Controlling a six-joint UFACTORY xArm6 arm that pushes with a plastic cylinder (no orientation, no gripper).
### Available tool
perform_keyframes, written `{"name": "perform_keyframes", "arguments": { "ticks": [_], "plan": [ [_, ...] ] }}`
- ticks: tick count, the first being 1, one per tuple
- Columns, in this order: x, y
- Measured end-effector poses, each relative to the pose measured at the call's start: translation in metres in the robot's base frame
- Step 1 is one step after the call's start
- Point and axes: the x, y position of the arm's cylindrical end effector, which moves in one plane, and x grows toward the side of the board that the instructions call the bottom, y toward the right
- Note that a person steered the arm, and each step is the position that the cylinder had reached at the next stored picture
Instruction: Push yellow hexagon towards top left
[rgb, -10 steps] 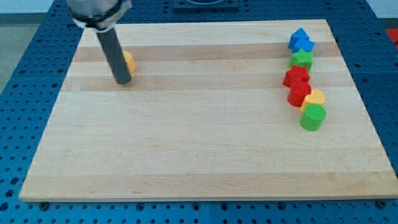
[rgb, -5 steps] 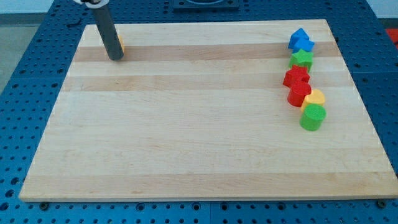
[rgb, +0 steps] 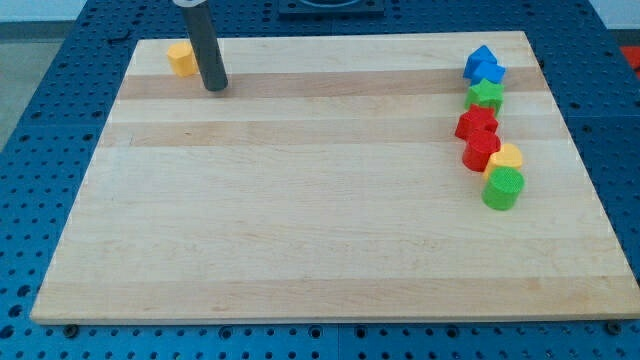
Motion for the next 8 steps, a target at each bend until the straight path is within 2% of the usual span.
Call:
{"name": "perform_keyframes", "arguments": {
  "ticks": [2, 5, 8],
  "plan": [
    [-0.050, -0.022],
    [-0.023, -0.030],
    [-0.032, -0.061]
  ]
}}
